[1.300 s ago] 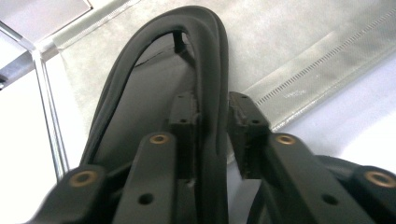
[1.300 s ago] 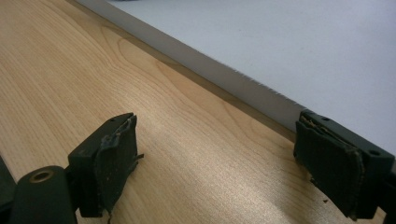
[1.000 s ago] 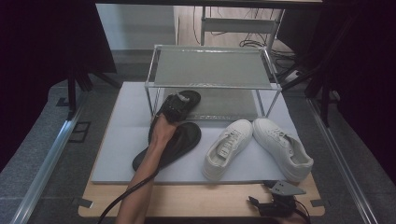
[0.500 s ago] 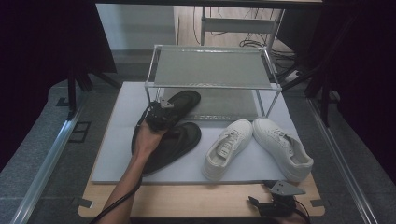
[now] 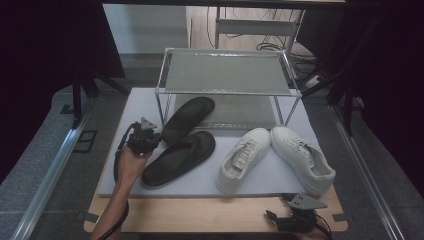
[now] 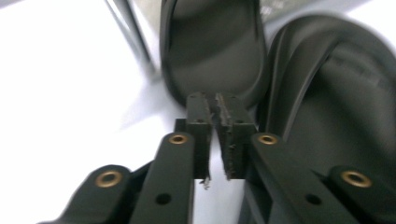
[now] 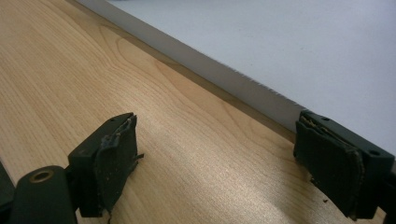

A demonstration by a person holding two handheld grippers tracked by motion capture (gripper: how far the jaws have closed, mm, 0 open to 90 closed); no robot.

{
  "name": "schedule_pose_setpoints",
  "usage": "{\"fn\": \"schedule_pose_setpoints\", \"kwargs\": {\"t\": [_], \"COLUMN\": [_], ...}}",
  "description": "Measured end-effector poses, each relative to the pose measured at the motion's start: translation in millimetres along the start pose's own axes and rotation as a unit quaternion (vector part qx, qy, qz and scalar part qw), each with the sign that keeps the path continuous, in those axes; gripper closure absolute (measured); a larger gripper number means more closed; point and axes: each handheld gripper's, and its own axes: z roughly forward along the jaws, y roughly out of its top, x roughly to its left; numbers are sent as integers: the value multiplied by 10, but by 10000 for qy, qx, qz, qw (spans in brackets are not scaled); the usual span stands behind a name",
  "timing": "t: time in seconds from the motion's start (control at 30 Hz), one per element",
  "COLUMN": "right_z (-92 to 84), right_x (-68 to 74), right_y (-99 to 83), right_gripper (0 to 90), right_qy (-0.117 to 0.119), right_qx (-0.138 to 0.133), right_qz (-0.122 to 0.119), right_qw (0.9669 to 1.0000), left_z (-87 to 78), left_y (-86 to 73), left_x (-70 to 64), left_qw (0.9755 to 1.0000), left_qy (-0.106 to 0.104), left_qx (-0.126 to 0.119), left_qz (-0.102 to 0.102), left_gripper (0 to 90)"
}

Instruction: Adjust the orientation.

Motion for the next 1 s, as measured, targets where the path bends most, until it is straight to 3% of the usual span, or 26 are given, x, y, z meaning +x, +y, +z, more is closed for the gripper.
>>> {"fn": "schedule_pose_setpoints", "kwargs": {"t": [0.2, 0.37, 0.57, 0.63, 0.73, 1.0], "right_z": [1, 1, 1, 0, 1, 1], "right_x": [1, 0, 0, 1, 1, 1], "right_y": [1, 1, 1, 0, 1, 1], "right_gripper": [135, 135, 135, 135, 135, 135], "right_qy": [-2, -6, -4, -4, -5, -5], "right_qx": [3, -2, 0, 3, 1, 3], "right_qz": [3, -7, -2, 3, 0, -2], "right_qw": [10000, 10000, 10000, 10000, 10000, 10000], "left_z": [110, 238, 319, 325, 332, 337], "left_y": [-270, -365, -386, -387, -407, -382], "left_x": [76, 63, -25, -52, -84, -288], "left_qw": [9996, 9988, 9978, 9981, 9970, 9965], "left_qy": [-188, -362, -572, -505, -652, -793], "left_qx": [198, 263, 279, 261, 234, 225], "left_qz": [-119, -195, -196, -228, -333, -141], "left_gripper": [899, 898, 897, 899, 898, 898]}}
